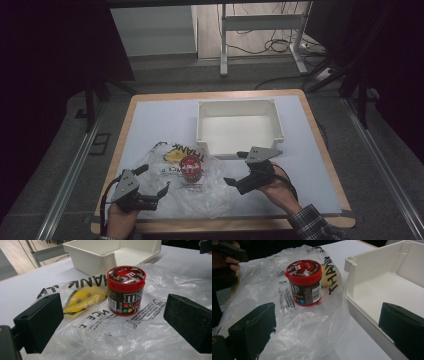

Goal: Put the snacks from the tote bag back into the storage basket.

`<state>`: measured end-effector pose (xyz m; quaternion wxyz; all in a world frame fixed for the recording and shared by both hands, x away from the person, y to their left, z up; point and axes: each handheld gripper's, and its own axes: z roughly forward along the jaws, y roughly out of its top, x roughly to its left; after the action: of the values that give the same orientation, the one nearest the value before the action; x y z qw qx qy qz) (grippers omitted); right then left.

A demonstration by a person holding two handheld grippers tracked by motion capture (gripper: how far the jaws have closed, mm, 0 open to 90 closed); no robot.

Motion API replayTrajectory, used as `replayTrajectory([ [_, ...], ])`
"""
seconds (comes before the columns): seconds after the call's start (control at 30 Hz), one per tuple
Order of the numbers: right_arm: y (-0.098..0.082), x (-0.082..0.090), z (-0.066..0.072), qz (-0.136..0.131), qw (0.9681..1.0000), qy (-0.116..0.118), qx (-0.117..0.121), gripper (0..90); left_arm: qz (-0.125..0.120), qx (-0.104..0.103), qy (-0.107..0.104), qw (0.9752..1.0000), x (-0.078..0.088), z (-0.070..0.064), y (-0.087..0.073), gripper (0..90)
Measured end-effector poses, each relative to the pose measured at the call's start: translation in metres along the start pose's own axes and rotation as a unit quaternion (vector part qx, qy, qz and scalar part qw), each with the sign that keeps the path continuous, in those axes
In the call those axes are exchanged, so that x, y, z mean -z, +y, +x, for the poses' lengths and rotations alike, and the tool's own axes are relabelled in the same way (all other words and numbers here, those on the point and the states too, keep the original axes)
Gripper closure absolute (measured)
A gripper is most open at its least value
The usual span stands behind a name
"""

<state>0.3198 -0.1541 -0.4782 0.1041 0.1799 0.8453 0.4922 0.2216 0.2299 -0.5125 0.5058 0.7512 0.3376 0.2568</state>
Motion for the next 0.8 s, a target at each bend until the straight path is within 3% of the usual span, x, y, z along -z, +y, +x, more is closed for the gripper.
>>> replayTrajectory([
  [0.8, 0.013, -0.028, 0.000, 0.034, 0.9991, 0.024, 0.007, 1.6, -0.001, 0.000, 0.001, 1.0000, 0.001, 0.000, 0.000, 2.4],
])
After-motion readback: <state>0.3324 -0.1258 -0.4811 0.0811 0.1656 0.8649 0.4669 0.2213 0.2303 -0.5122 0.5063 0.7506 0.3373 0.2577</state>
